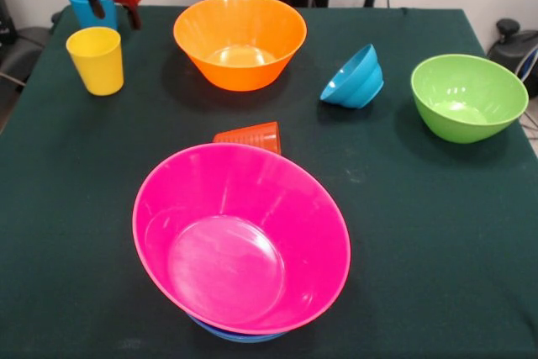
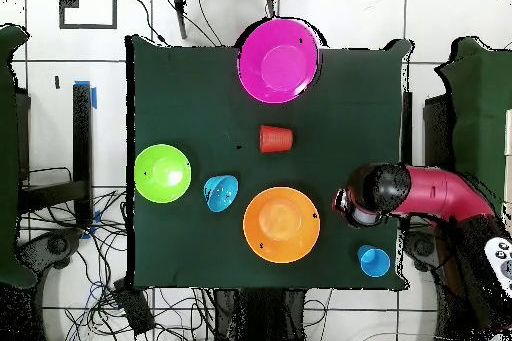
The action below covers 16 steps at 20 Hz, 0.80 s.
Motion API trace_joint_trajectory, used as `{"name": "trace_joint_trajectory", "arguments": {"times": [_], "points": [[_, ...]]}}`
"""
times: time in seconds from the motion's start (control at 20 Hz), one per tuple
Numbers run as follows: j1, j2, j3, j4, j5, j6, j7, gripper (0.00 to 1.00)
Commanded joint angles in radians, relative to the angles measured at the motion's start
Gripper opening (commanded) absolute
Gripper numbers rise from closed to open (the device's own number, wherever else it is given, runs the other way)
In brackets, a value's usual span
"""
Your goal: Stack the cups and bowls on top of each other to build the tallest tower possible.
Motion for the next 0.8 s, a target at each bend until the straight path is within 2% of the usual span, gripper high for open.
{"name": "trace_joint_trajectory", "arguments": {"times": [0.05,0.25,0.6,0.8], "points": [[0.022,-0.066,0.073,0.064,-0.001,0.084,-0.27,1.0],[0.049,-0.059,0.073,0.031,0.004,0.115,-0.256,1.0],[0.033,-0.061,0.076,0.057,-0.008,0.078,-0.26,1.0],[0.025,-0.037,0.076,0.047,-0.021,0.067,-0.27,1.0]]}}
